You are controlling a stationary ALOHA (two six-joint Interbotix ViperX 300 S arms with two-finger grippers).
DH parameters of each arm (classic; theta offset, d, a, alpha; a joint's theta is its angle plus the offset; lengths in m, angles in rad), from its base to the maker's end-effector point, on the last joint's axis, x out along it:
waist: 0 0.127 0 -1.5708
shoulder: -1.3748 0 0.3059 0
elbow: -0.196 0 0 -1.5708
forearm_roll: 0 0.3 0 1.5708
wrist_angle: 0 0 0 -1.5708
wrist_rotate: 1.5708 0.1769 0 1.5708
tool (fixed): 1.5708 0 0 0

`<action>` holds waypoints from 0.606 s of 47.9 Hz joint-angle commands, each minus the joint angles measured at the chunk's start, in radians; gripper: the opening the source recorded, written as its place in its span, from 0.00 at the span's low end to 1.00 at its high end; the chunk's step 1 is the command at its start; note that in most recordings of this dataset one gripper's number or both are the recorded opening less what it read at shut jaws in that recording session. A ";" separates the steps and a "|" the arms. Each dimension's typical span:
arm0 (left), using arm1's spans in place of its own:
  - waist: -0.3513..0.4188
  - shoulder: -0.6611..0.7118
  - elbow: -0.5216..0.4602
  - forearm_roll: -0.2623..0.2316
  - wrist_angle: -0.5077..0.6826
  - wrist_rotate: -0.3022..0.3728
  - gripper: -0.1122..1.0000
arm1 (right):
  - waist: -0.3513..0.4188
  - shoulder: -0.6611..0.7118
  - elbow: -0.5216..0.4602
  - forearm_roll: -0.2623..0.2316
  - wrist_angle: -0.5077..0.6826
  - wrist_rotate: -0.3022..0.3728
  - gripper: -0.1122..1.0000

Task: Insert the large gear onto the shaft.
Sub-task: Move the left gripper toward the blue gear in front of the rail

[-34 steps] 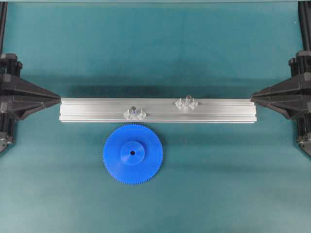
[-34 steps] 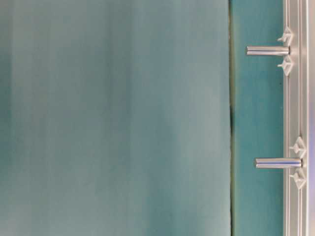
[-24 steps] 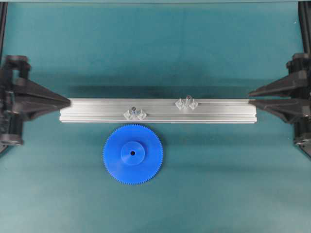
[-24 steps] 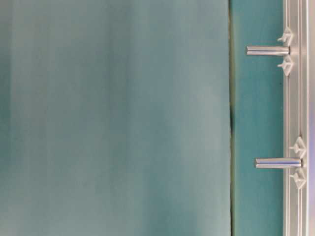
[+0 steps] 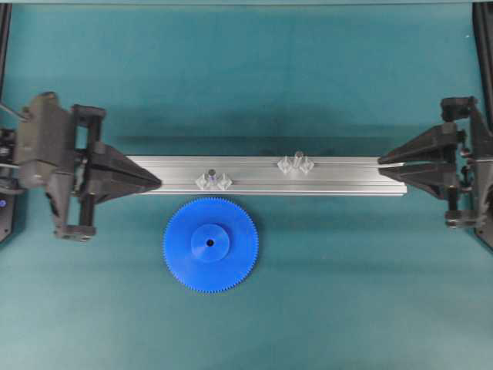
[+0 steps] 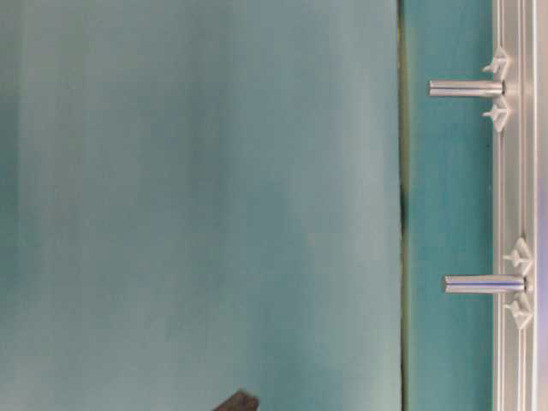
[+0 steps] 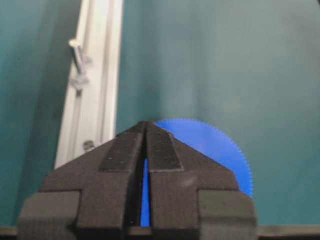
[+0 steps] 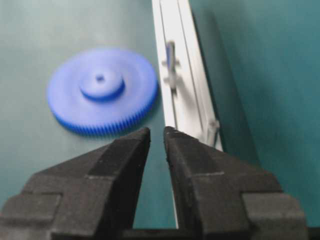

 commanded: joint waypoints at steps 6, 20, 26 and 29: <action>-0.035 0.101 -0.094 0.003 0.032 0.000 0.09 | -0.026 0.061 -0.012 0.000 -0.005 0.006 0.47; -0.063 0.227 -0.169 0.003 0.121 0.008 0.12 | -0.058 0.046 0.015 0.000 -0.003 0.006 0.63; -0.063 0.255 -0.179 0.003 0.129 -0.002 0.28 | -0.058 0.043 0.023 0.000 0.008 0.005 0.64; -0.063 0.262 -0.190 0.003 0.140 -0.005 0.44 | -0.058 0.044 0.023 0.000 0.021 0.008 0.64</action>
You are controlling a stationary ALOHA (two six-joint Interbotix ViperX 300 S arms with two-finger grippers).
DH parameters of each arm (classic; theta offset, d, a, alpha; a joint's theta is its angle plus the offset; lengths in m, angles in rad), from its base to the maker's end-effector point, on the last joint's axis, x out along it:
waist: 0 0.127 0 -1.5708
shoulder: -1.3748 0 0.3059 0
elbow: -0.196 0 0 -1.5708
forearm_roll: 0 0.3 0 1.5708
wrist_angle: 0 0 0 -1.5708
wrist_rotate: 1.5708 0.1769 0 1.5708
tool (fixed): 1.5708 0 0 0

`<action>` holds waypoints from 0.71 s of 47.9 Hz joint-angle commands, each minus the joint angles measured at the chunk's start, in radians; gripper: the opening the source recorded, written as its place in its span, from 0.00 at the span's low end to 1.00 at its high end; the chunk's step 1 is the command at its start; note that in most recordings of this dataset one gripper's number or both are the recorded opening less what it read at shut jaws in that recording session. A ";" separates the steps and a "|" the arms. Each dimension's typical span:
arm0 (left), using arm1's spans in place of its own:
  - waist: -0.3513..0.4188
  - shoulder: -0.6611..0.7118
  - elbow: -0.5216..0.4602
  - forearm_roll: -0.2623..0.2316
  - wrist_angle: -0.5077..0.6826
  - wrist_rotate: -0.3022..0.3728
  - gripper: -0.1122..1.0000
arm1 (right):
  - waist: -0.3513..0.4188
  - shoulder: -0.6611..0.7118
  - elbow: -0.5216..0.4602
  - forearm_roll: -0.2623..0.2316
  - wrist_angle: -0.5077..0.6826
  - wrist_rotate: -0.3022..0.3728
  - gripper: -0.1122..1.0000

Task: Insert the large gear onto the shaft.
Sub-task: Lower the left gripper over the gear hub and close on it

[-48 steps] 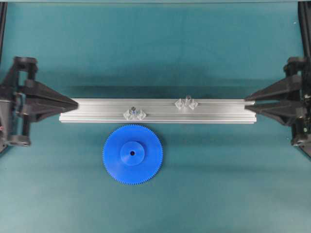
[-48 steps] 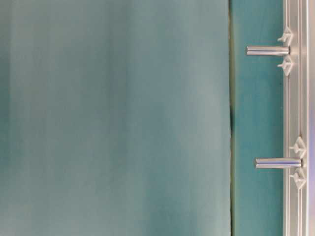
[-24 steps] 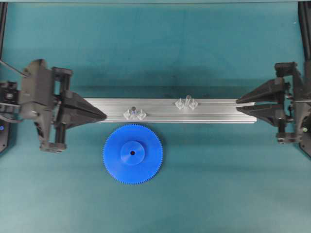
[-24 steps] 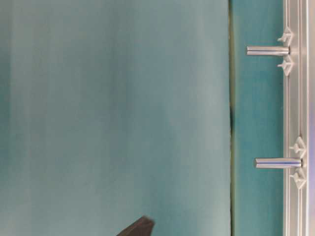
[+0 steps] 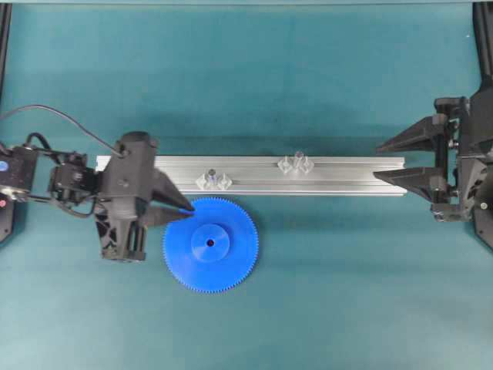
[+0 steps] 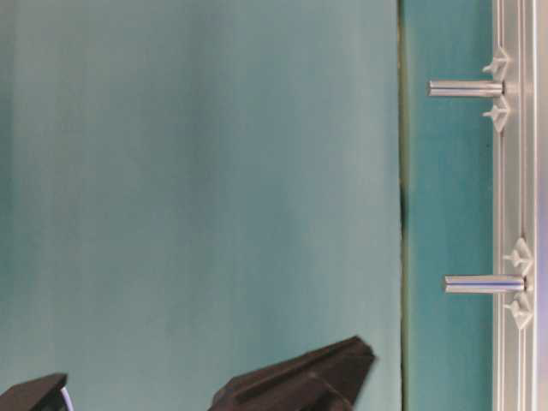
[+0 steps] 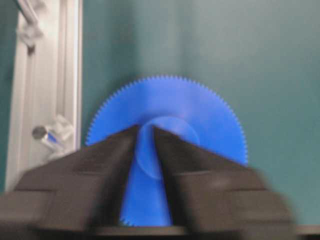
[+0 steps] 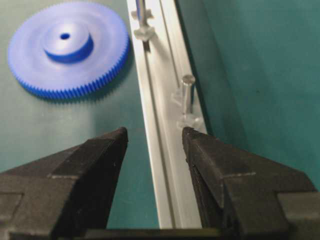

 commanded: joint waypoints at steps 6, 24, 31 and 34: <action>-0.005 0.032 -0.061 0.002 0.037 -0.009 0.77 | -0.005 0.005 -0.011 0.003 0.044 0.008 0.64; -0.008 0.184 -0.215 0.002 0.325 0.002 0.92 | -0.003 0.005 -0.020 0.005 0.133 0.029 0.64; -0.017 0.236 -0.264 0.003 0.342 0.006 0.92 | -0.002 0.002 -0.012 0.005 0.144 0.040 0.64; -0.029 0.262 -0.278 0.003 0.344 0.014 0.92 | 0.000 0.000 -0.012 0.005 0.158 0.041 0.64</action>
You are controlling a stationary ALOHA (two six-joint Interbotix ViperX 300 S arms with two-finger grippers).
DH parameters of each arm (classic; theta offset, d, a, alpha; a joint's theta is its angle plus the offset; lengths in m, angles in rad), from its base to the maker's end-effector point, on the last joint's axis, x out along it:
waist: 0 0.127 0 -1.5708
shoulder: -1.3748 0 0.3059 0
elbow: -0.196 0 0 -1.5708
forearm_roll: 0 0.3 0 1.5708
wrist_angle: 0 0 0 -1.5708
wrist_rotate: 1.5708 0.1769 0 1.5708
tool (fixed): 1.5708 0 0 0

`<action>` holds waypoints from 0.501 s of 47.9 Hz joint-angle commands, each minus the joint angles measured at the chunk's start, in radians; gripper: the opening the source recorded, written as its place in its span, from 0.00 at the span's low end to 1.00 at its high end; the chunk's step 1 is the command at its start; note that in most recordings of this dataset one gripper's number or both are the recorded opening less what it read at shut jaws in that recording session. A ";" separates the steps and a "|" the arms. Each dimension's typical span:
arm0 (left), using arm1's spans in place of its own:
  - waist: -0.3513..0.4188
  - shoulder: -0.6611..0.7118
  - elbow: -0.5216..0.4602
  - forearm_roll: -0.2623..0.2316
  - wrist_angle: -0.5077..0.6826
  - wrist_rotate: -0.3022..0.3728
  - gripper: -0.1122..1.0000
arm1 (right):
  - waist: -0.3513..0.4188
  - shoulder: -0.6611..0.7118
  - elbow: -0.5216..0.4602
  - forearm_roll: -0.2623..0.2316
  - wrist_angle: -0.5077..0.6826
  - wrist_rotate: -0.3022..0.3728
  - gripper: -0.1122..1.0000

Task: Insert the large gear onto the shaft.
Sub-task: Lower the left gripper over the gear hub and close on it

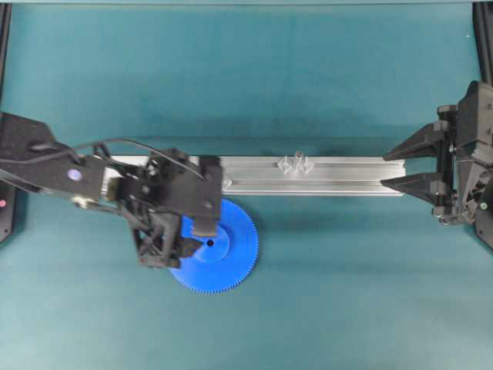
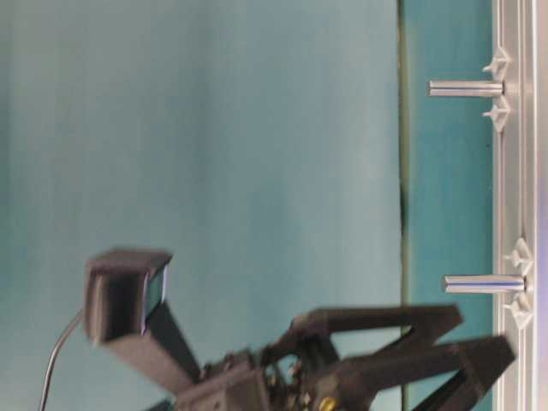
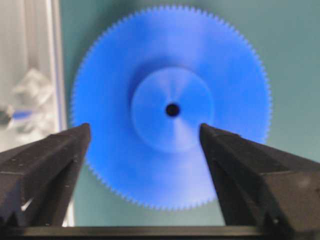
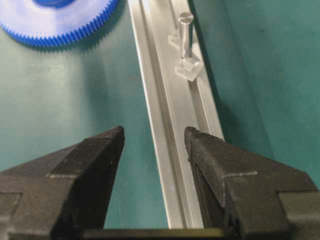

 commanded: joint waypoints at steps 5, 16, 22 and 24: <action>-0.041 0.049 -0.048 0.002 0.002 0.002 0.92 | 0.002 -0.002 -0.014 0.002 0.038 0.011 0.64; -0.044 0.120 -0.071 0.000 0.041 0.000 0.92 | 0.002 -0.031 -0.006 0.002 0.067 0.012 0.64; -0.044 0.158 -0.091 0.002 0.087 0.005 0.93 | 0.002 -0.061 0.005 0.002 0.071 0.012 0.64; -0.044 0.169 -0.100 0.000 0.100 0.002 0.93 | 0.002 -0.074 0.009 0.002 0.071 0.012 0.64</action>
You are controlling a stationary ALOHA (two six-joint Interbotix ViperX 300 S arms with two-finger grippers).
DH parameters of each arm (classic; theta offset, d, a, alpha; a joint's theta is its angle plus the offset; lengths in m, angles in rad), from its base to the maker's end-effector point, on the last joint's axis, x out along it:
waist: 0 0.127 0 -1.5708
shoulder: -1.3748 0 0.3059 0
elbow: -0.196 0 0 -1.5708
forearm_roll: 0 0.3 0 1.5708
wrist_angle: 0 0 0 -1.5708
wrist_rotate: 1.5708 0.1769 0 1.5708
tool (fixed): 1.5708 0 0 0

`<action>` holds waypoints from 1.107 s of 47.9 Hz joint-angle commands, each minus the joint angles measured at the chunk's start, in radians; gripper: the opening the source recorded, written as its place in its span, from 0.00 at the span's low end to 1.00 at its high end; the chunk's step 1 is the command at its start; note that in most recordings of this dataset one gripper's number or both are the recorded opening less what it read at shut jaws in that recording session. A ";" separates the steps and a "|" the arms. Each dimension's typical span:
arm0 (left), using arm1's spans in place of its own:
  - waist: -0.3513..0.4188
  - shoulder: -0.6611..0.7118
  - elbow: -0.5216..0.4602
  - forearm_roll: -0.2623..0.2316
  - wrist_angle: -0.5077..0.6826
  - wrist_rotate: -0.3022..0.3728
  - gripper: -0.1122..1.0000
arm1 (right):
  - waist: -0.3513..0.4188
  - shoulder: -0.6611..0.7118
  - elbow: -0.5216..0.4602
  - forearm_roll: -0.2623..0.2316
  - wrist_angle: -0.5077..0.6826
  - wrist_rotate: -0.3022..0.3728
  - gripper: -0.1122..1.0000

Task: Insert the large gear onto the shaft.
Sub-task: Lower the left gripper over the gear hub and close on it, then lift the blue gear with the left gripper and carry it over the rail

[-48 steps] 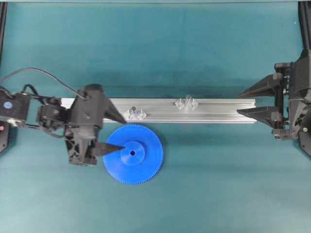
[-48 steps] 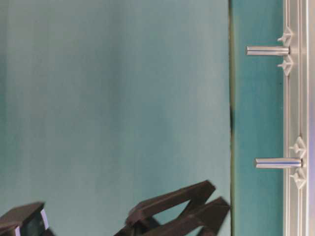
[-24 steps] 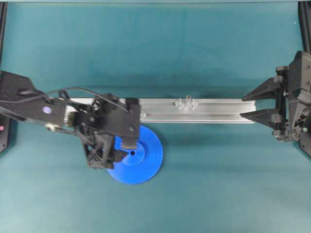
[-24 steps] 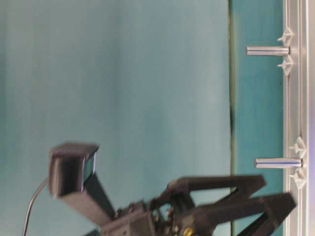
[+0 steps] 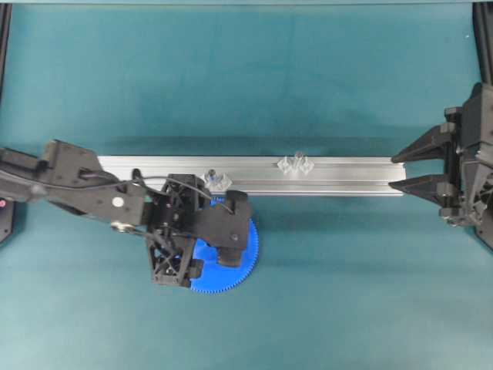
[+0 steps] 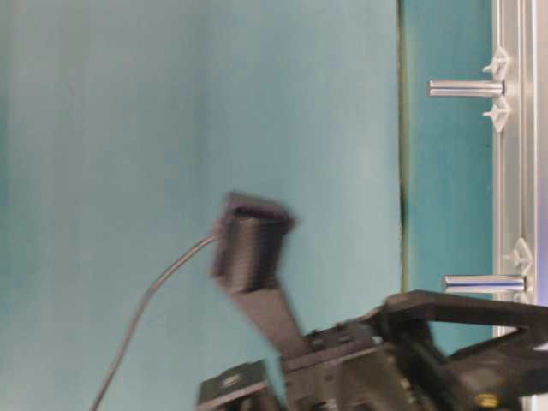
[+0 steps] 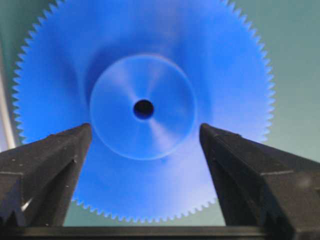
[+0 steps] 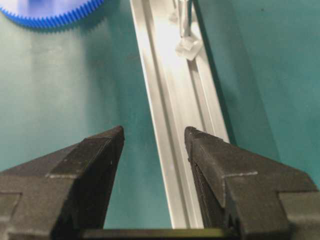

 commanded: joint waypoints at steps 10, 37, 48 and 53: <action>-0.003 0.020 -0.064 0.002 0.031 -0.009 0.94 | 0.002 -0.078 0.018 0.000 0.025 0.009 0.64; -0.003 0.061 -0.106 0.000 0.040 -0.012 0.94 | 0.000 -0.129 0.032 0.000 0.054 0.011 0.64; -0.002 0.084 -0.115 0.003 0.097 -0.012 0.94 | 0.002 -0.129 0.032 0.000 0.054 0.011 0.64; 0.000 0.089 -0.110 0.008 0.118 -0.014 0.94 | 0.000 -0.129 0.034 0.000 0.051 0.011 0.64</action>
